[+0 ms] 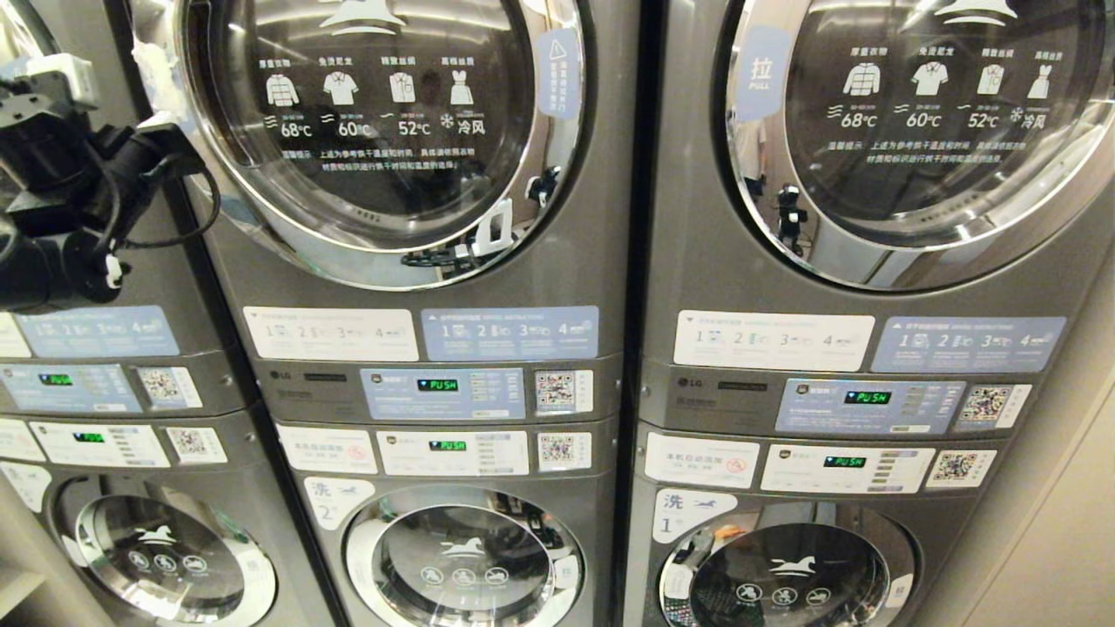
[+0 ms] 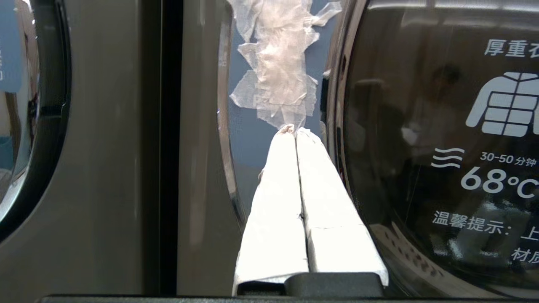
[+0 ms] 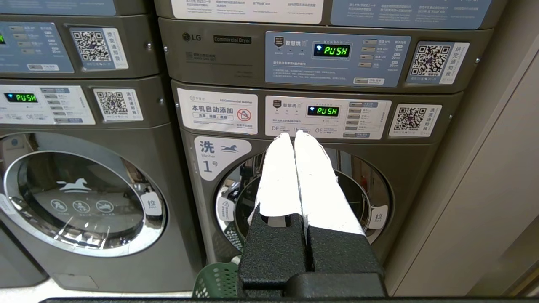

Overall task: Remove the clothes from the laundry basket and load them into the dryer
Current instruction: Close the dryer

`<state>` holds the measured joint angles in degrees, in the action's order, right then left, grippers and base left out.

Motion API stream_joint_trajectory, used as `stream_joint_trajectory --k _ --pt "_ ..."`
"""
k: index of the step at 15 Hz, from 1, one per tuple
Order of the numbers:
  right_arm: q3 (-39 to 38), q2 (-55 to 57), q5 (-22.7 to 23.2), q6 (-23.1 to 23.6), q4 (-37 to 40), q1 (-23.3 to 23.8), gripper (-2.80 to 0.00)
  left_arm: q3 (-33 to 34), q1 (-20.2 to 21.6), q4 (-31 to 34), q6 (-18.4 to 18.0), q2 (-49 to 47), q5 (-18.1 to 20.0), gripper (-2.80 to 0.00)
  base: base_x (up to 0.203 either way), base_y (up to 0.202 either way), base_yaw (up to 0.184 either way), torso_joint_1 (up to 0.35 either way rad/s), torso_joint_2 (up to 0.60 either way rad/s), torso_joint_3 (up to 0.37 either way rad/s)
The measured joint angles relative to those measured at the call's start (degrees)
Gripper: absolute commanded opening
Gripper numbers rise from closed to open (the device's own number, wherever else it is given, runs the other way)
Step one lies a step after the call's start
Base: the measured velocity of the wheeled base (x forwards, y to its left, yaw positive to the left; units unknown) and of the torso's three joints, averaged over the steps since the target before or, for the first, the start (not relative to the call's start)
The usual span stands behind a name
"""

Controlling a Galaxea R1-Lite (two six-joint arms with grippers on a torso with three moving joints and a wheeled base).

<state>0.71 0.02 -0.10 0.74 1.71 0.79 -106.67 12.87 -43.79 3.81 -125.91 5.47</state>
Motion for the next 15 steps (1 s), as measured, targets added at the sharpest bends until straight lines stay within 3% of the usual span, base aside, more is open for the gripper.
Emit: stream_joint_trajectory --k 15 --pt "0.00 0.00 0.00 0.02 0.02 0.00 -2.80 -3.61 -2.53 -1.70 -0.13 -4.69 0.59 -2.80 0.000 0.000 0.000 0.000 0.00 0.000"
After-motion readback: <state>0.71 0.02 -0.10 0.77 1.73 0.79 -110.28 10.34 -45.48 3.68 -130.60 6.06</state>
